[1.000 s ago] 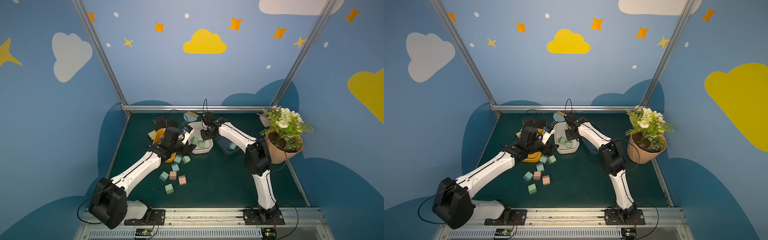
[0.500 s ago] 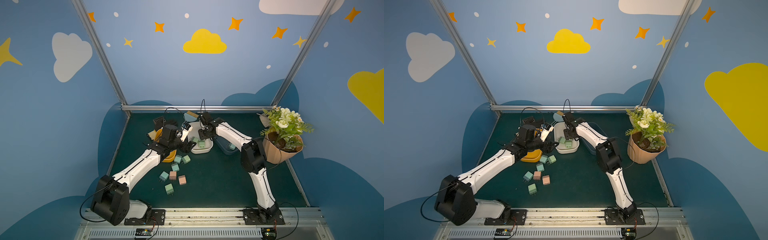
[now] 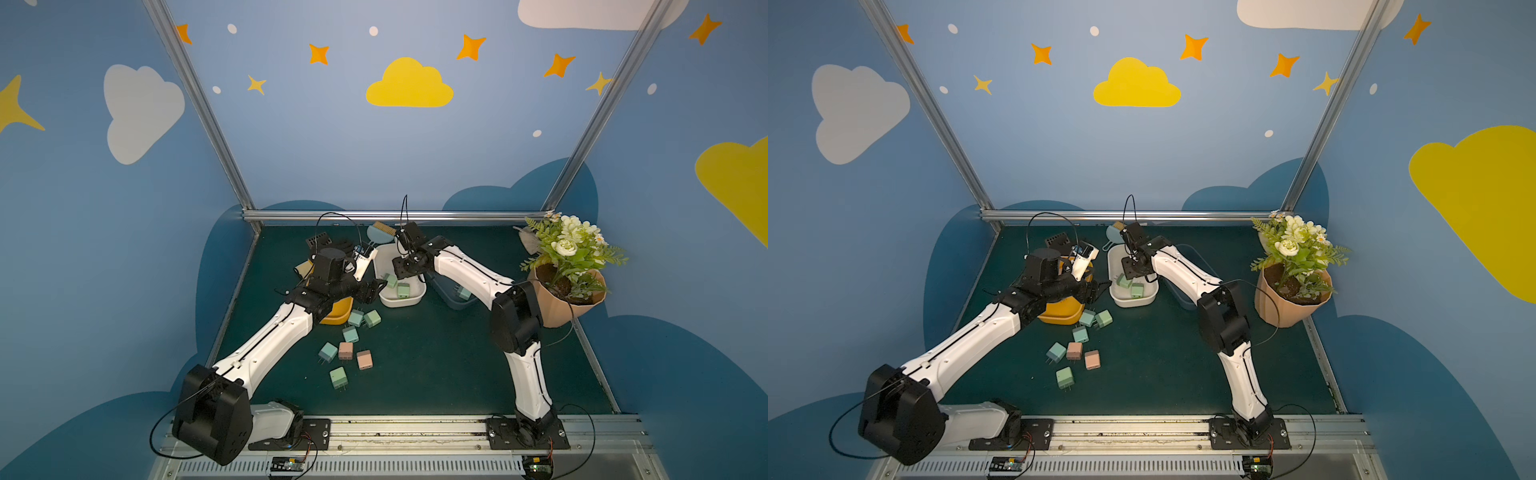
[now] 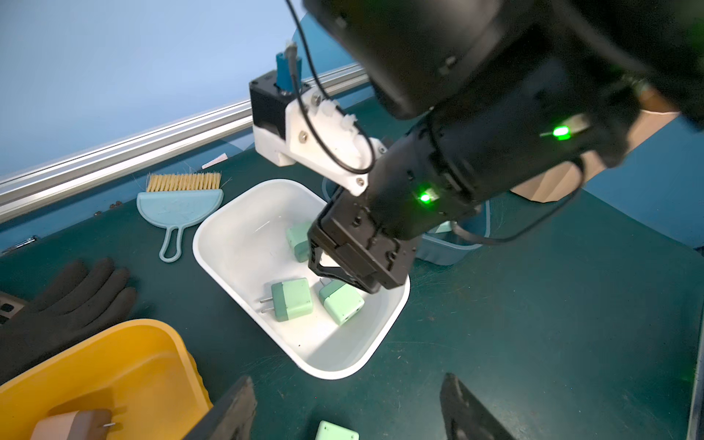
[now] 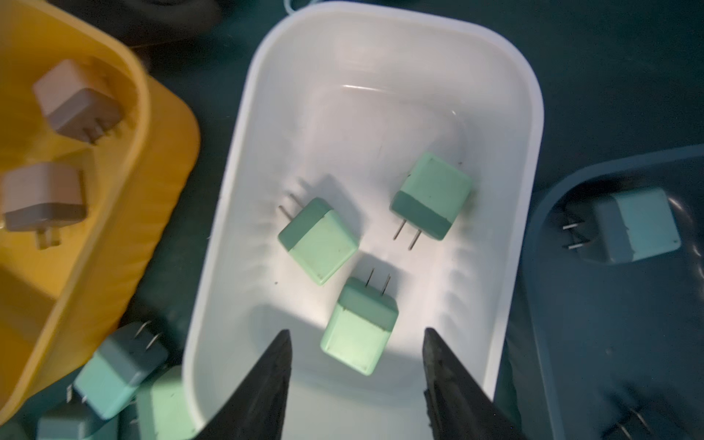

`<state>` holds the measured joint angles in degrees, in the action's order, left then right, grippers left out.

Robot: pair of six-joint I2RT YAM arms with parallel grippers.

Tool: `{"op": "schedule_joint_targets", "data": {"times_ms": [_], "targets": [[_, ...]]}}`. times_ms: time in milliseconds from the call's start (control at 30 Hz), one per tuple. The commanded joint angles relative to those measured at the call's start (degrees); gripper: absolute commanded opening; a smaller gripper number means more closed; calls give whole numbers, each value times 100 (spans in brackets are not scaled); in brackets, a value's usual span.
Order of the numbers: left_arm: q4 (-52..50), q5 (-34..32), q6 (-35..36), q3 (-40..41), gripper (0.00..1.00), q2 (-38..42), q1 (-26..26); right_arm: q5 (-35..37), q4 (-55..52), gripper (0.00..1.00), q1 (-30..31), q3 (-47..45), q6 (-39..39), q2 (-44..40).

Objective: Place the plugs by color into the storage box
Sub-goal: Place the plug in the storage box, then pick up the plug from the center of the board.

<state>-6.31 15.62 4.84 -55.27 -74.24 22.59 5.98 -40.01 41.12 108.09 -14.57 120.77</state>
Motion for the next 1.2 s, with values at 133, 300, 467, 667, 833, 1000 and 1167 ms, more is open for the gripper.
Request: {"op": "schedule_joint_targets", "data": {"times_ms": [133,300,467,667,833,1000,1167], "targets": [[-105,67,-97,184,77,581,12,-149,634,56,614,-1014,-112,-1258],[-410,-186,-121,154,76,706,205,-72,492,56,851,-1415,-264,-1561],[-757,-575,-466,367,73,1218,304,-352,636,56,935,-1875,-266,-1942],[-1706,-619,-868,654,73,1902,309,-1009,831,55,1039,-2074,-251,-1920],[-2160,-377,-910,1118,73,2564,320,-1079,889,55,1273,-2137,-146,-1842],[-2415,-261,-809,1433,72,2792,319,-1110,983,55,1391,-2388,-239,-1870],[-2568,-268,-732,1578,71,2759,351,-1142,1030,54,1454,-2634,-358,-1916]]}}
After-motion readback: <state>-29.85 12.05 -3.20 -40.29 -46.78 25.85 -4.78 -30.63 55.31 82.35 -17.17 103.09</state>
